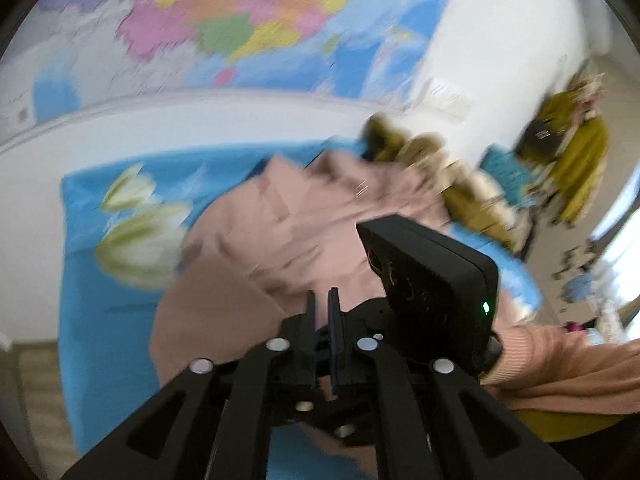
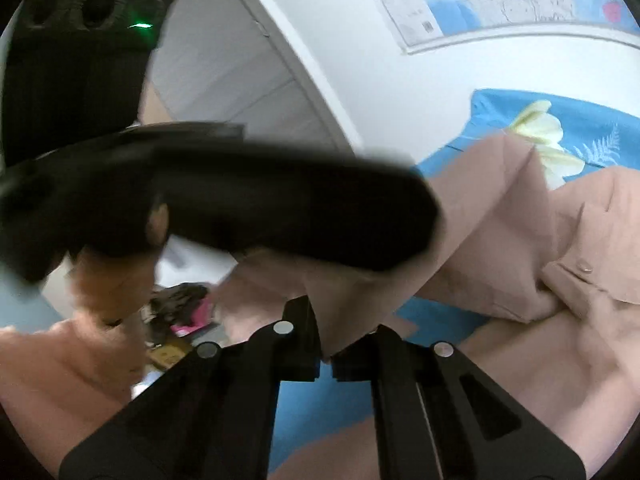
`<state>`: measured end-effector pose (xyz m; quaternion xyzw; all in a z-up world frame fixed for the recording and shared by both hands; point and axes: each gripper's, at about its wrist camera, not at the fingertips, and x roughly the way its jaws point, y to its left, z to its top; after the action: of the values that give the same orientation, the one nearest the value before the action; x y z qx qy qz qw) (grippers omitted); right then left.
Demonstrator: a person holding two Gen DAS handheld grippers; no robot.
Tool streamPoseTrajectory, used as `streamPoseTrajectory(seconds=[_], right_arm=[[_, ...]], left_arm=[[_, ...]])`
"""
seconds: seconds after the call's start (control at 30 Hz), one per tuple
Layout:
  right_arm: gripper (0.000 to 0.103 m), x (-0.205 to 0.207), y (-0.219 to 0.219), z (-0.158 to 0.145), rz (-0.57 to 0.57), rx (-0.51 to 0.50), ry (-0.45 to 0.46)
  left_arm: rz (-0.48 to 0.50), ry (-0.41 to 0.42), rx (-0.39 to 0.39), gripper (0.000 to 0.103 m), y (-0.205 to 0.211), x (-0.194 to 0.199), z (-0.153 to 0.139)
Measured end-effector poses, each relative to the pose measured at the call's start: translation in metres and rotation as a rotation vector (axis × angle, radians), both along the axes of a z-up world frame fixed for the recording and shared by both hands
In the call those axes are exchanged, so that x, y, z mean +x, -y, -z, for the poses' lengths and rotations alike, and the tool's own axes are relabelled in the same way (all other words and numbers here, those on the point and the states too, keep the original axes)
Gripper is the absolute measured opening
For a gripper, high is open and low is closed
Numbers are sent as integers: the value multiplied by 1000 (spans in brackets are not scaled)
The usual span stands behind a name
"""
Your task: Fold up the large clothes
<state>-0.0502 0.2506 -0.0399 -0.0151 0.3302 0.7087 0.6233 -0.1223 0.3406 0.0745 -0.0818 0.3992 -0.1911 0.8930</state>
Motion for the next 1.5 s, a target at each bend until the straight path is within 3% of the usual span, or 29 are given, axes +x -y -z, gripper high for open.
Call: streamPoseTrajectory(seconds=[0.1,0.13,0.2,0.23,0.3,0.33,0.43,0.47,0.53,0.57,0.63,0.7,0.83,0.9,0.93,0.97,1.0,1.03,1.17,1.23,1.33,1.4,1.47,1.5], right_arm=[[3,20,46,-40,12,20,24],[3,31,63,-51,17,17,15],[7,57,100,-67,60,-17,0],[13,71,117,-69,98,-51,-1],[26,98,149,-63,173,-100,-48],[45,114,166,-55,268,-140,-65],[51,141,199,-22,438,-244,-128],[57,144,207,-11,481,-254,-158],[58,137,220,5,518,-247,-185],[70,127,223,11,509,-223,-187],[83,108,224,14,492,-198,-174],[91,88,218,24,451,-167,-179],[89,63,199,36,414,-187,-175],[73,57,184,45,410,-209,-157],[52,55,180,49,393,-223,-163],[23,55,179,51,375,-226,-176],[7,57,183,49,362,-214,-192],[2,59,191,43,364,-198,-195],[2,82,241,-17,504,-137,-48],[2,99,263,-37,555,-130,-35],[3,131,286,-41,672,-219,5],[14,147,293,-25,736,-269,-14],[61,150,302,-9,772,-277,-39],[66,149,307,-1,796,-265,-38]], left_arm=[[35,165,-112,57,-4,-18,-37],[36,236,-128,63,-5,-26,-49],[29,283,-153,63,-6,-29,-54],[22,261,-154,62,-6,-23,-51],[-5,171,-113,59,2,-6,-28],[-19,139,-92,59,3,2,-18],[-79,-7,16,57,13,36,36],[-89,-46,34,56,17,44,52],[-103,-127,68,55,20,61,85],[-115,-159,80,54,21,68,98],[-125,-192,110,53,23,78,112],[-141,-188,133,53,23,85,119],[-144,-167,164,53,36,92,119],[-143,-159,171,53,42,93,118],[-138,-159,159,53,44,95,118],[-134,-159,153,53,46,96,118],[-135,-155,151,53,48,97,117],[-134,-153,148,53,49,97,115],[-155,-135,132,53,46,97,106],[-176,-121,132,54,43,98,100],[-216,-114,148,57,40,105,100],[-217,-125,147,60,40,110,105],[-229,-144,197,60,42,116,115],[-231,-157,210,63,43,119,120]])
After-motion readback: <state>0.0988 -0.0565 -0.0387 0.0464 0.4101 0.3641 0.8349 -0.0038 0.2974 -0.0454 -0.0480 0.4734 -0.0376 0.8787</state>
